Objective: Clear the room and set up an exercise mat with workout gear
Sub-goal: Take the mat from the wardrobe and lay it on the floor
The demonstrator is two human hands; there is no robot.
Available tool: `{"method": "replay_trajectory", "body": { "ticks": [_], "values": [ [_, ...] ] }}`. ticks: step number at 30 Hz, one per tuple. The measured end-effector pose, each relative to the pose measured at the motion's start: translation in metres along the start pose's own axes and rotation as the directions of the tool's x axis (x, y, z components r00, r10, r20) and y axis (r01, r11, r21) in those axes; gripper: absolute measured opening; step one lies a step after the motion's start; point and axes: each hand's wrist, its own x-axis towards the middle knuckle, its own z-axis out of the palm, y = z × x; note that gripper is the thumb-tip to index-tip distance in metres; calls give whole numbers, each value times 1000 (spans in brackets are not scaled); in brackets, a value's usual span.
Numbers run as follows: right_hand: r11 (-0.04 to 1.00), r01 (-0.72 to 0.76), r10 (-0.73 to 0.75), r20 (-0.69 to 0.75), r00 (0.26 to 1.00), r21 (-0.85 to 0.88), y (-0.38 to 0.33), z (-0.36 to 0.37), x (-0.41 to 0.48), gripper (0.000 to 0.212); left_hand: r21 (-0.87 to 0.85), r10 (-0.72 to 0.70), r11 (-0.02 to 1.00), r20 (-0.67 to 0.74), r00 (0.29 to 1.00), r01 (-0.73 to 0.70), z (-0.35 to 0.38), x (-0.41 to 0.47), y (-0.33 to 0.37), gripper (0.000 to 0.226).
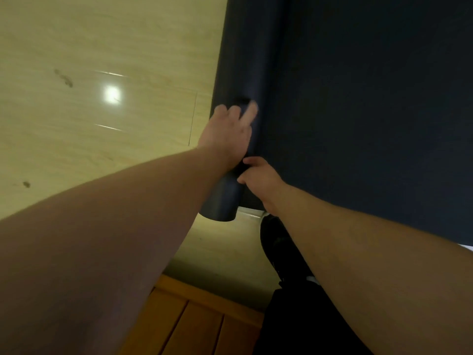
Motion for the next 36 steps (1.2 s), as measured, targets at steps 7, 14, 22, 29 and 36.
{"method": "replay_trajectory", "body": {
  "ticks": [7,14,22,29,36],
  "values": [
    [995,-14,20,58,998,-100,-21,58,37,76,14,-50,999,102,994,49,38,-16,-29,66],
    [996,90,-89,170,981,0,-57,110,51,56,15,-81,997,106,991,80,81,-25,-79,74],
    [998,59,-55,136,989,-26,-51,99,58,42,-237,-486,701,532,694,673,123,-49,-107,48],
    [906,-343,333,81,939,249,9,56,42,28,-390,-270,-520,919,287,760,139,-49,-1,55],
    [744,-489,518,69,852,454,39,35,41,33,48,169,-895,956,239,443,138,-45,75,40]
  ]
}}
